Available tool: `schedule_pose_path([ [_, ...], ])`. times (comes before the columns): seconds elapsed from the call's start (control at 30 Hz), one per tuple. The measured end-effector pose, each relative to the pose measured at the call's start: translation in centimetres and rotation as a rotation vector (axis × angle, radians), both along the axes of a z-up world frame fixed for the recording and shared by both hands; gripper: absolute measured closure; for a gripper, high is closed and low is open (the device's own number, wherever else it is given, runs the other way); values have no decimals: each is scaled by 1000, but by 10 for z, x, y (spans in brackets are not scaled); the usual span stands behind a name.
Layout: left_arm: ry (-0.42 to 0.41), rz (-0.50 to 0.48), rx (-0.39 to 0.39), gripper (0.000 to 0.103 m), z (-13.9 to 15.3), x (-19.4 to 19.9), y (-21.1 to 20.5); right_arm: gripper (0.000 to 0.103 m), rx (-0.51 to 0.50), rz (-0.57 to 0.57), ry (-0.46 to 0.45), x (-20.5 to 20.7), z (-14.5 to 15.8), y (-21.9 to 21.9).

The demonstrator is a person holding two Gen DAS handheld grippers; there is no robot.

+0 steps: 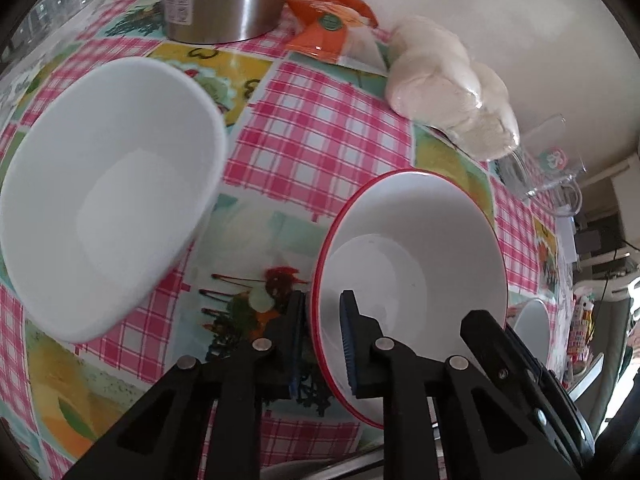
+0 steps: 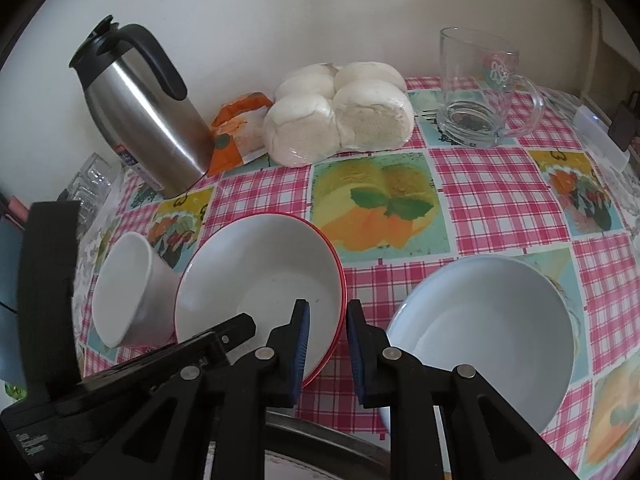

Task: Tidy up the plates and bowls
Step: 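Close the right tool on the red-rimmed bowl rim and lift it, then carry the red-rimmed bowl with the right tool over the floral plate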

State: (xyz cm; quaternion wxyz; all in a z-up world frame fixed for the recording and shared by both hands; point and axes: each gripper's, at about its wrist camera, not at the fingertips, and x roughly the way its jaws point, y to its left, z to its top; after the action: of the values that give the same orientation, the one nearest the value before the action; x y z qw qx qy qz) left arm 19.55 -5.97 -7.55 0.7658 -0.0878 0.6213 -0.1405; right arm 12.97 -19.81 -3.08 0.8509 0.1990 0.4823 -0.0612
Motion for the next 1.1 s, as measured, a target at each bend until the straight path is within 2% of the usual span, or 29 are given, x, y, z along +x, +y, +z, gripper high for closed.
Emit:
schedule_pose_path([
  [0.33, 11, 36, -14, 88, -4, 3, 13, 83, 8, 24, 30, 6, -13, 9],
  [0.6, 0, 21, 7, 88, -2, 3, 13, 83, 4, 29, 32, 8, -15, 11],
  [0.87, -26, 13, 11, 88, 2, 5, 9, 83, 47, 33, -1, 5, -15, 8],
  [1.1, -55, 0, -3, 88, 16, 3, 5, 83, 35, 31, -39, 3, -3, 6],
])
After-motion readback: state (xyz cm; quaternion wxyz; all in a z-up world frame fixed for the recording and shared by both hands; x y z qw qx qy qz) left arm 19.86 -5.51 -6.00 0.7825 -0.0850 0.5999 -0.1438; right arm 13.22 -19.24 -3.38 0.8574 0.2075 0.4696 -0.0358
